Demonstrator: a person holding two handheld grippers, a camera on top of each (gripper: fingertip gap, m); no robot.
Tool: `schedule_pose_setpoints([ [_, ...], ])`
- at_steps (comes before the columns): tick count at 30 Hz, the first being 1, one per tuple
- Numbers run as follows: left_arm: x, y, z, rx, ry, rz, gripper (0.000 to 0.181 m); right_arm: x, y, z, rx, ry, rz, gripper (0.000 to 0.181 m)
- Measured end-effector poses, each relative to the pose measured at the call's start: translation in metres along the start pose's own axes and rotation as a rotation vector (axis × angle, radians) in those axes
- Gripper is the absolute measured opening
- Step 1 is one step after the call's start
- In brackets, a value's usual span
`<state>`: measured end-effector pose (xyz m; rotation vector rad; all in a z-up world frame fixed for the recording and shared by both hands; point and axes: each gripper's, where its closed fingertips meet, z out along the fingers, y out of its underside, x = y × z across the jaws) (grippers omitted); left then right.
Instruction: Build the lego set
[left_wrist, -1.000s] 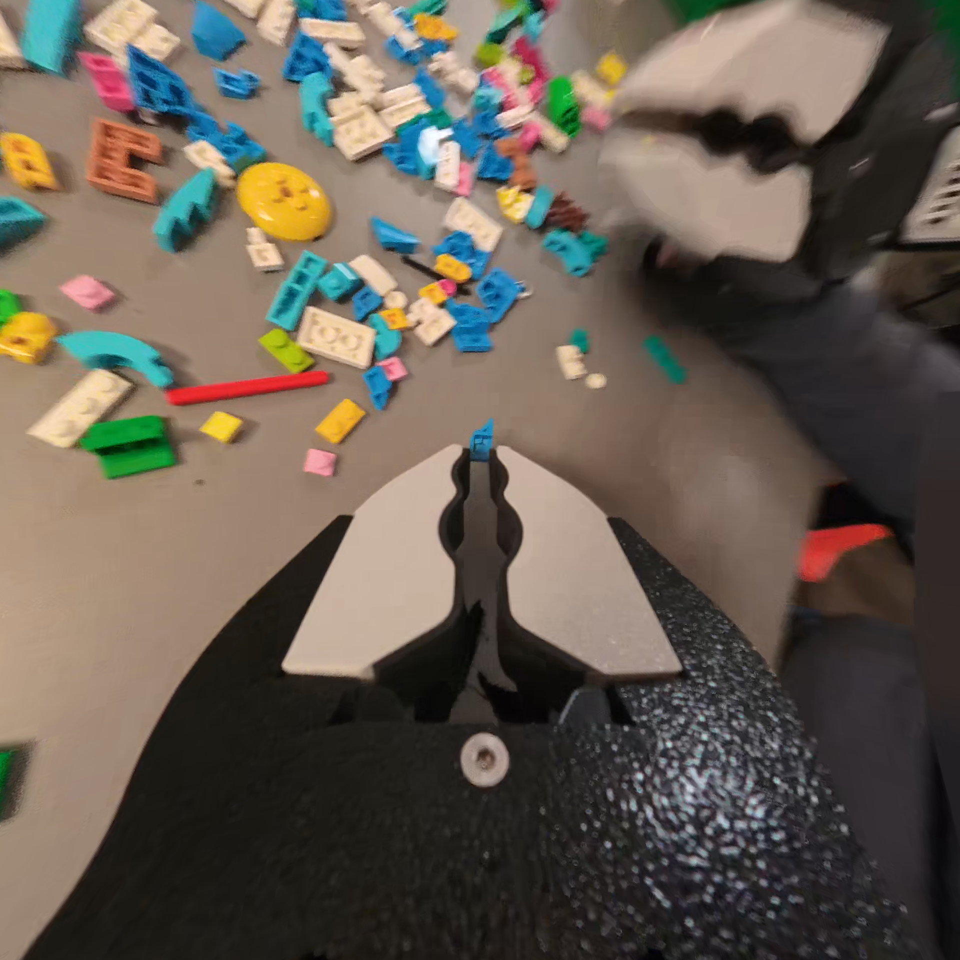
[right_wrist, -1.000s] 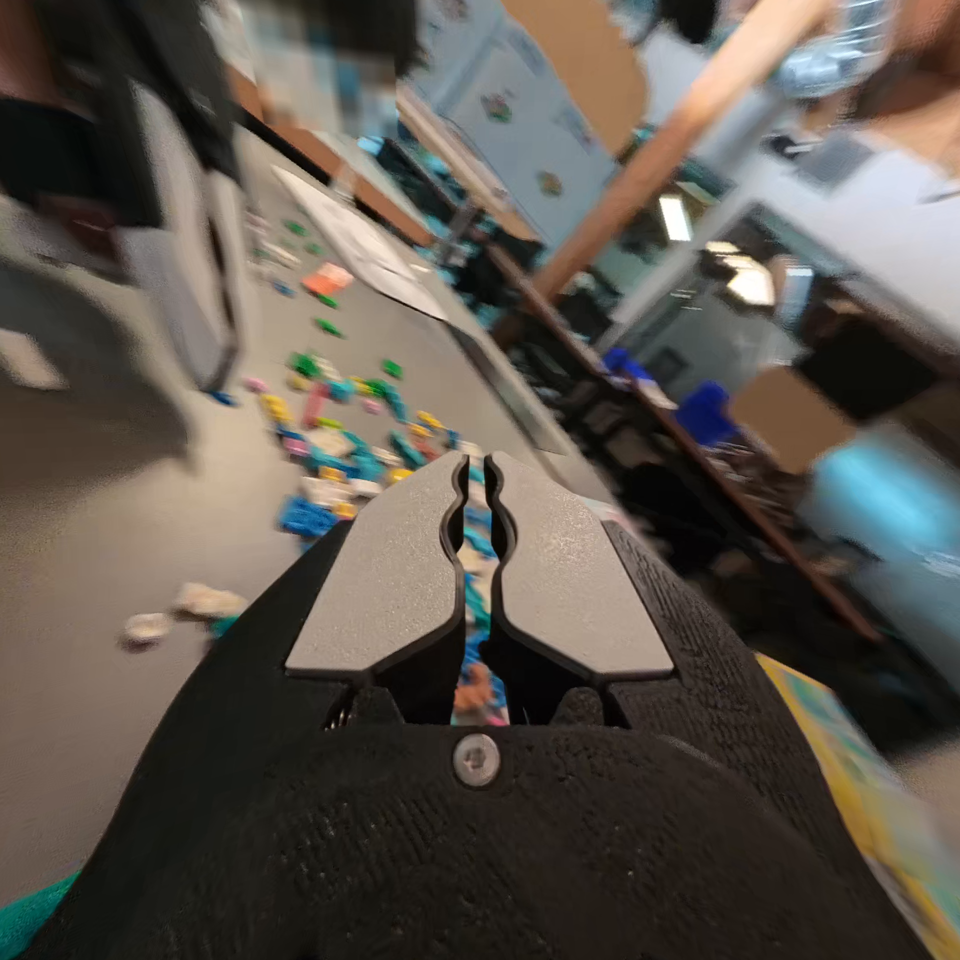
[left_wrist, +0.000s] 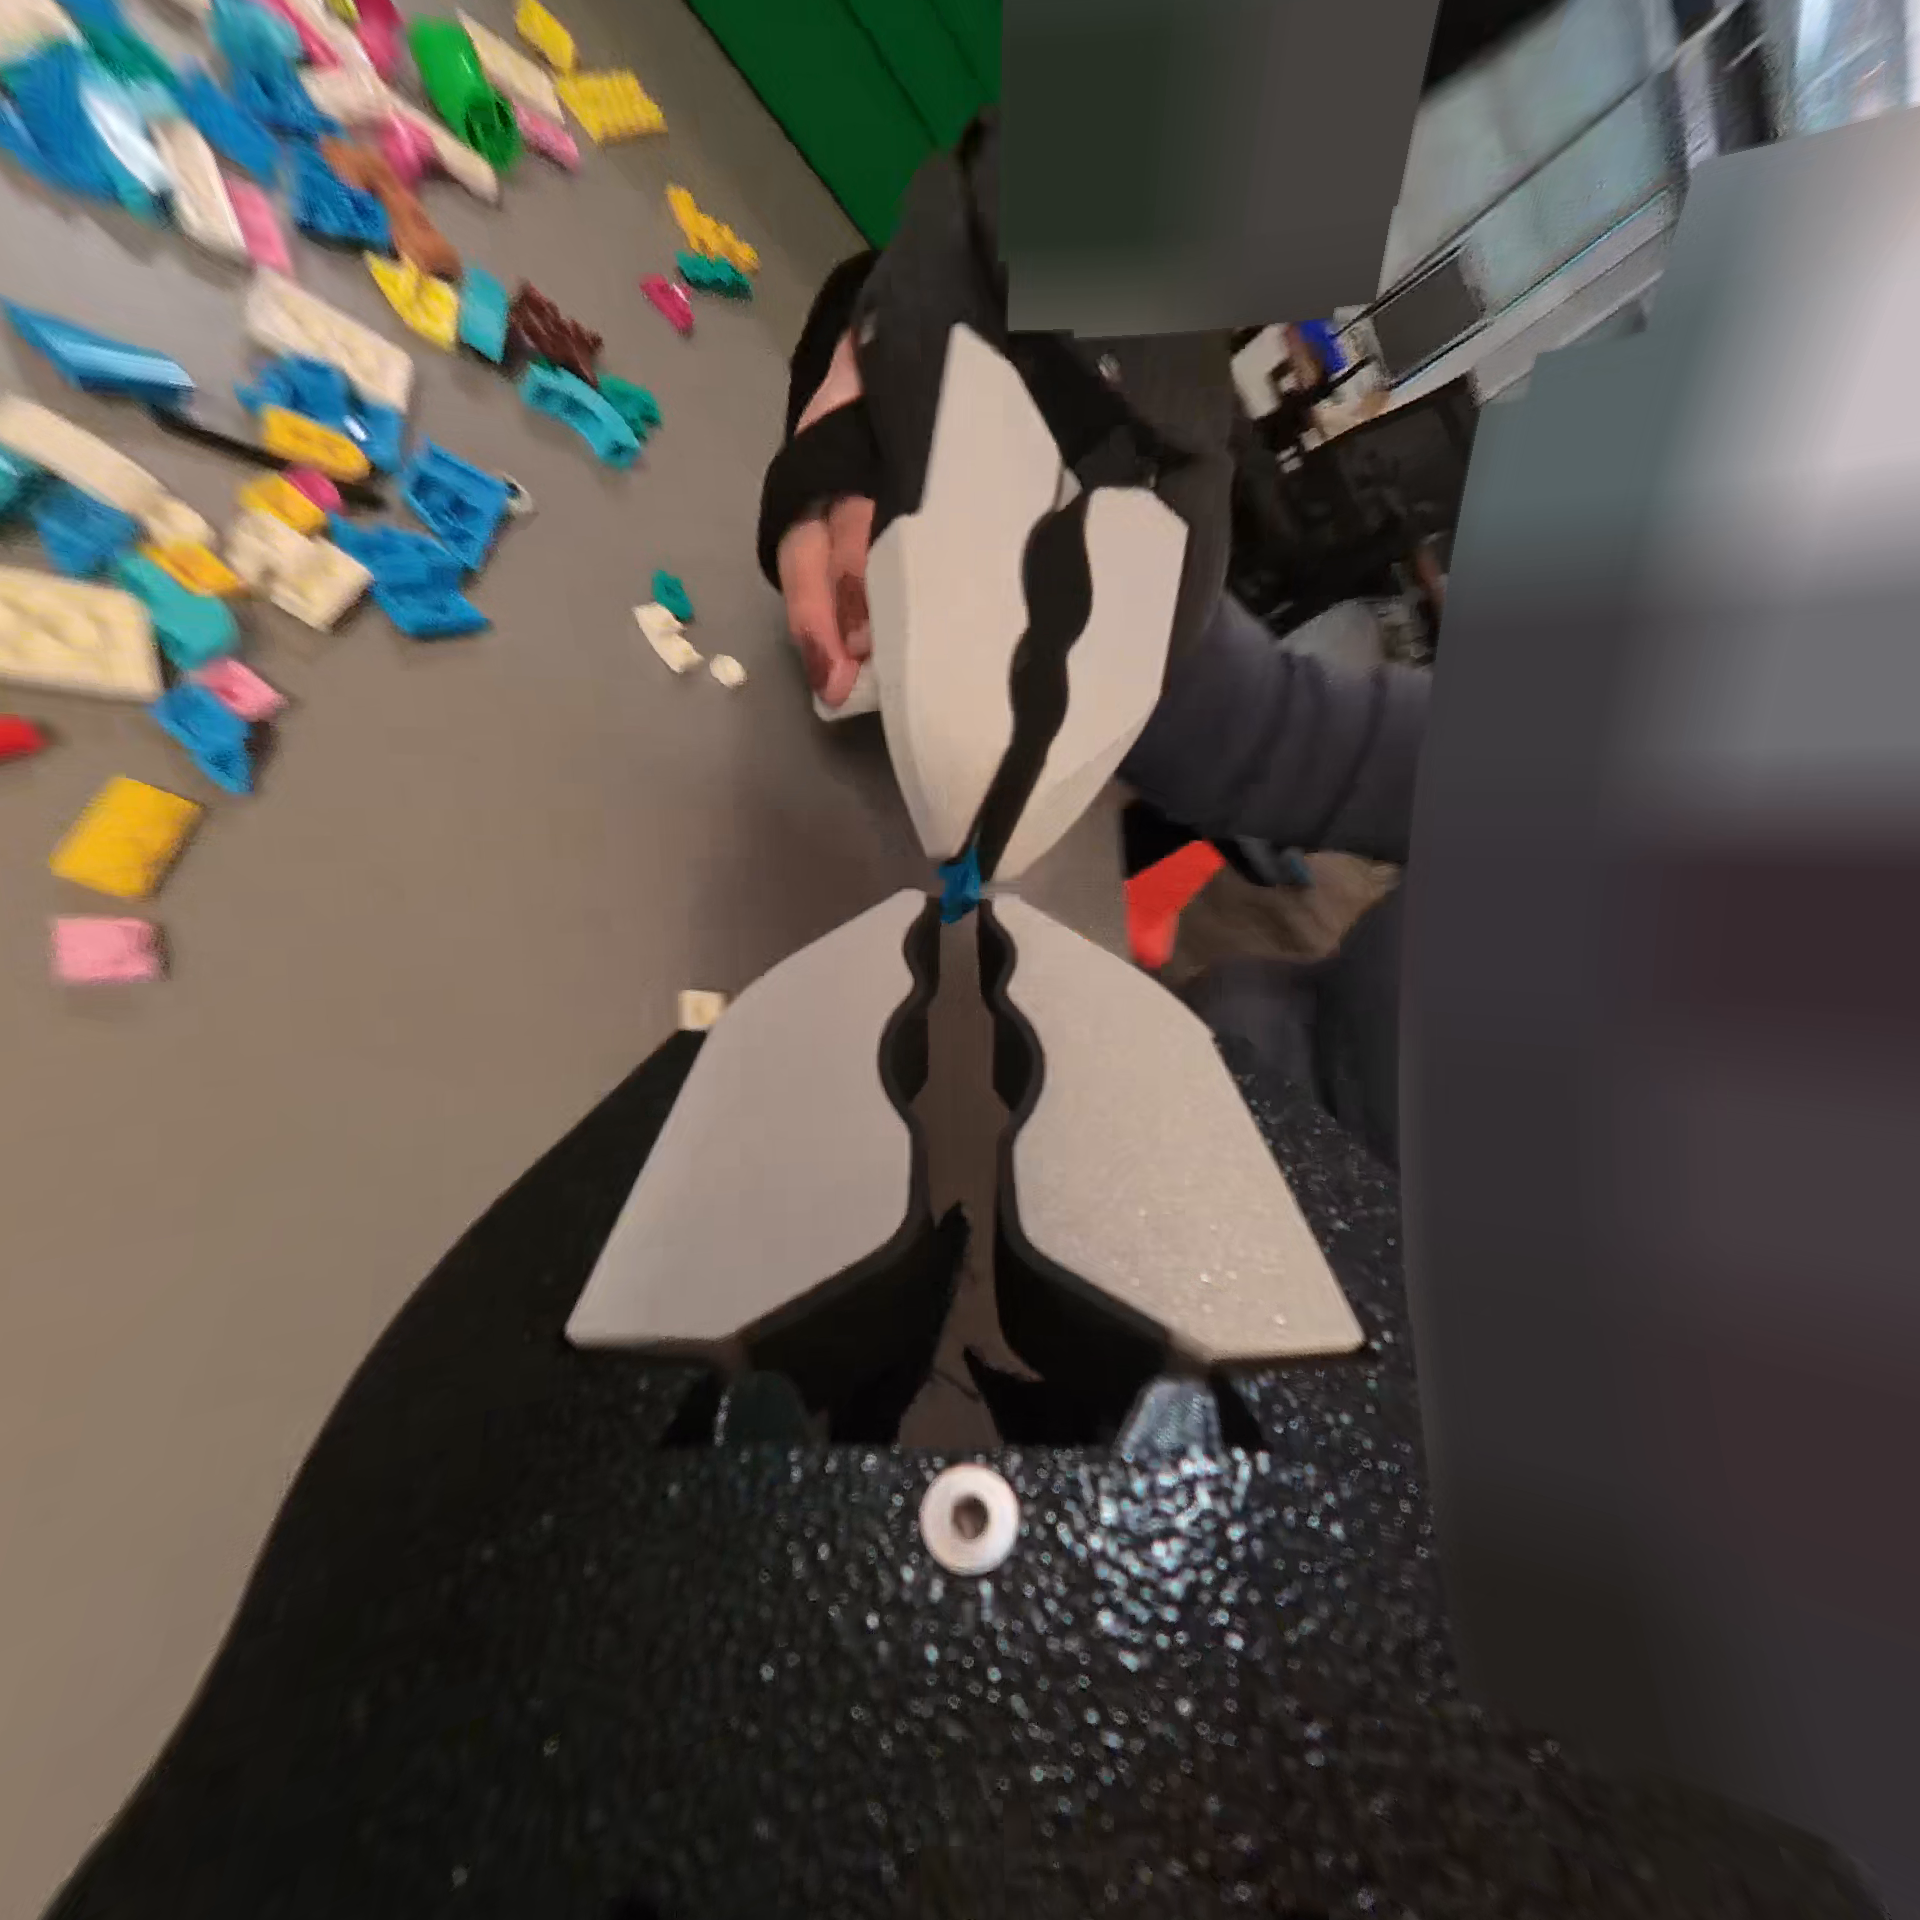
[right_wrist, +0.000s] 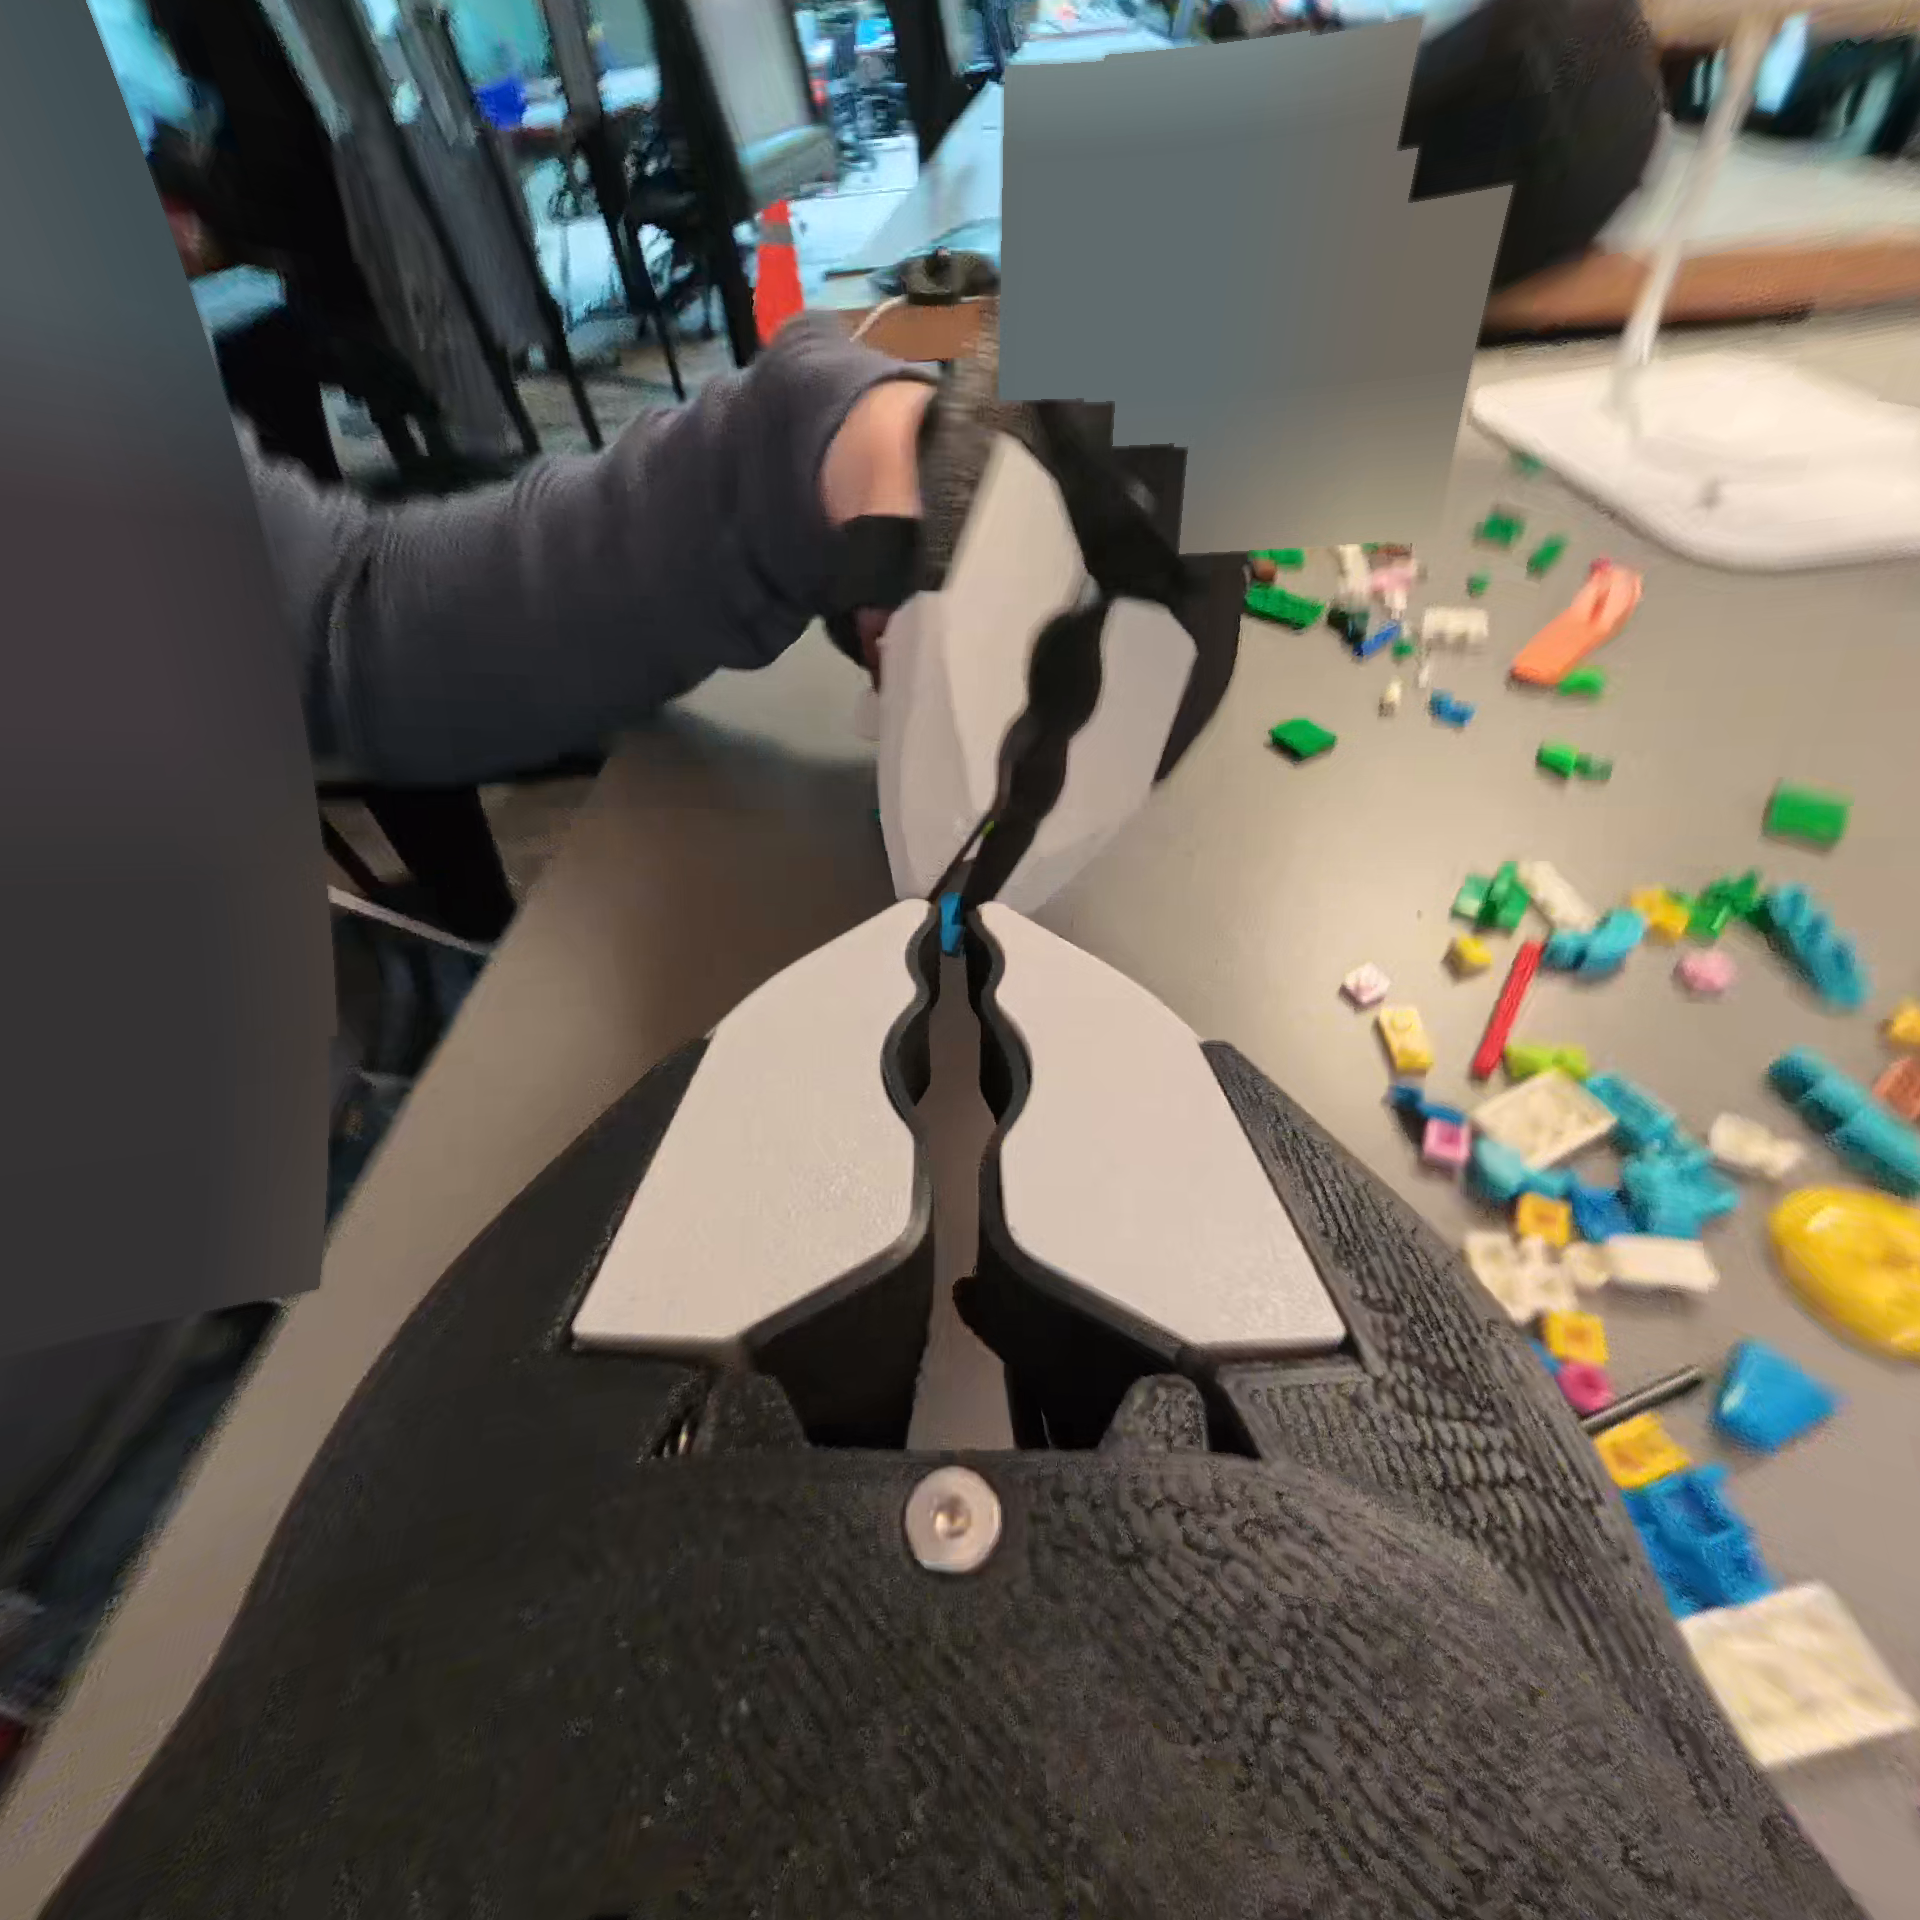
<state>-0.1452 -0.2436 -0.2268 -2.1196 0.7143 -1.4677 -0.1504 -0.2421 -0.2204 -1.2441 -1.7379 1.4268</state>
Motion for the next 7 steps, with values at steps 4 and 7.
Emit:
schedule_pose_setpoints([
  [4,0.003,-0.014,-0.007,0.024,-0.163,0.335,0.009,0.007,-0.005,-0.002,0.043,-0.067,0.314,0.003],
  [7,0.008,-0.025,-0.010,0.043,-0.300,0.575,0.019,0.013,-0.013,-0.009,0.119,-0.107,0.468,0.003],
])
